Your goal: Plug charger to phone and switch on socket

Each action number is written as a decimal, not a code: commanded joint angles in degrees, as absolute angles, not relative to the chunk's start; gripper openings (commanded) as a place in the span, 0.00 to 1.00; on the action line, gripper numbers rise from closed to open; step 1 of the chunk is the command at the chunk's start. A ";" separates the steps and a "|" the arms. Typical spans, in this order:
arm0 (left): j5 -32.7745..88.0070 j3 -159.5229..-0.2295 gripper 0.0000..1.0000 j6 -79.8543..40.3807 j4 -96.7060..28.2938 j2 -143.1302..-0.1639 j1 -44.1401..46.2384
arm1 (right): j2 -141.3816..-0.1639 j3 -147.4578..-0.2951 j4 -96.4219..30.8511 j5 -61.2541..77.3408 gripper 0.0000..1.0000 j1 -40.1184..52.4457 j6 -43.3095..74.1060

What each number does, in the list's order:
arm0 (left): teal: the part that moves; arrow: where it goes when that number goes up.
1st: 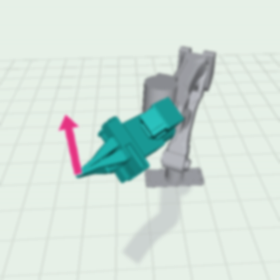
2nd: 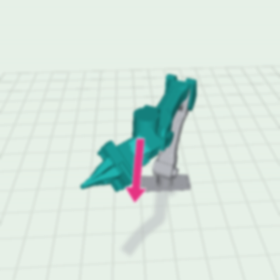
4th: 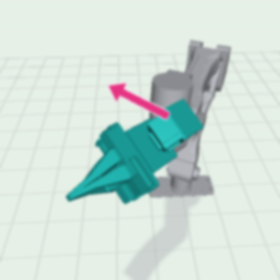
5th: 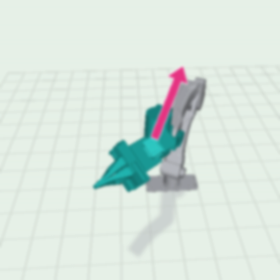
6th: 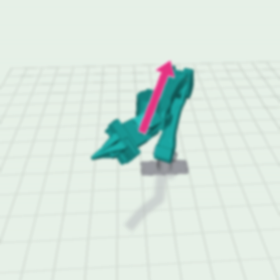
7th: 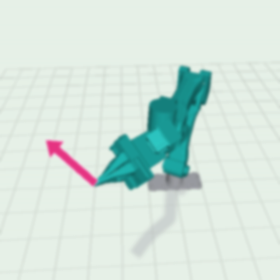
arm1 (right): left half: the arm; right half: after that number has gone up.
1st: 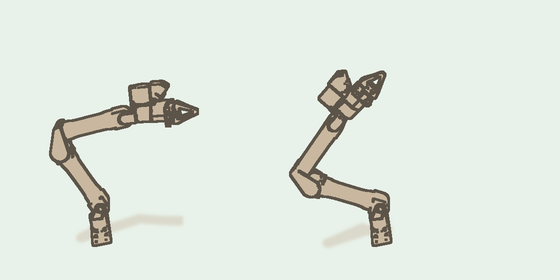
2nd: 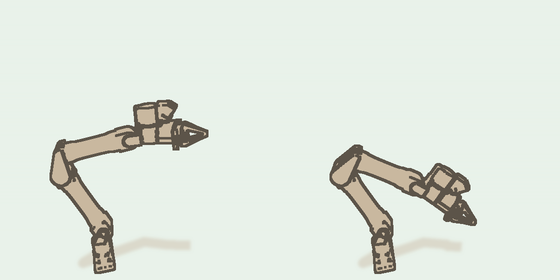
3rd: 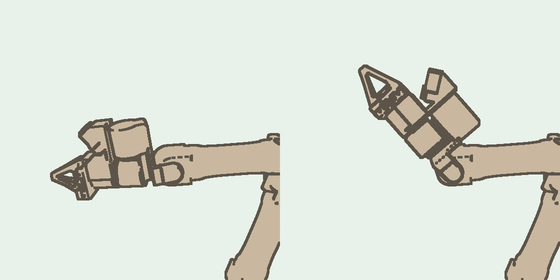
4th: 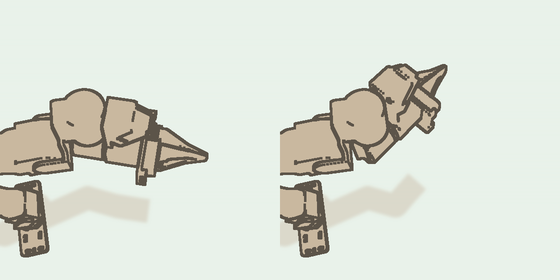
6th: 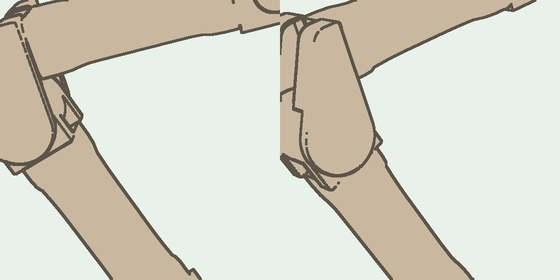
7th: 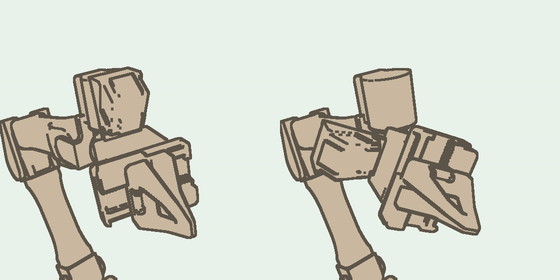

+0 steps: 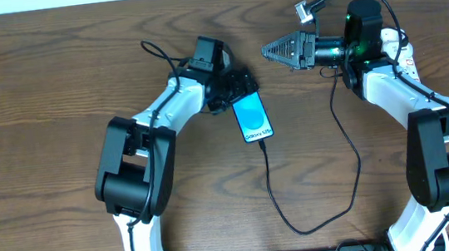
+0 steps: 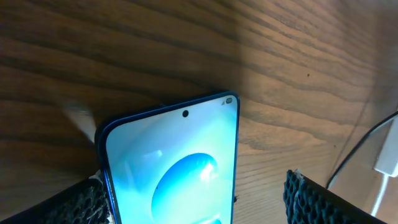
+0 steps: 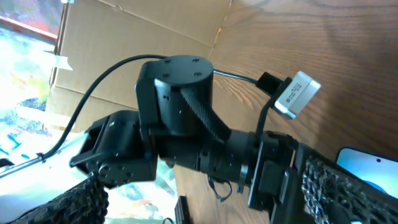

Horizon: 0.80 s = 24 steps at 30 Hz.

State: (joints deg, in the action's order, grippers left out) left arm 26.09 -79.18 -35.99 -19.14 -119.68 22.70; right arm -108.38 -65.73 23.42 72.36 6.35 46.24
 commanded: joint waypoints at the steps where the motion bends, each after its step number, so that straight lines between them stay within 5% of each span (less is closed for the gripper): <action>1: 21.08 -76.36 0.89 -36.99 -20.93 -124.07 25.12 | -108.97 -65.71 23.35 72.31 0.99 6.42 46.13; 24: 12.29 -76.51 0.89 -36.91 -21.02 -121.82 27.35 | -108.97 -65.71 23.33 72.34 0.99 6.42 45.56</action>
State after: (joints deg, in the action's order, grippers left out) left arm 16.53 -79.44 -37.50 -19.16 -119.15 27.18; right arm -108.38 -65.73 23.40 72.25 6.35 46.19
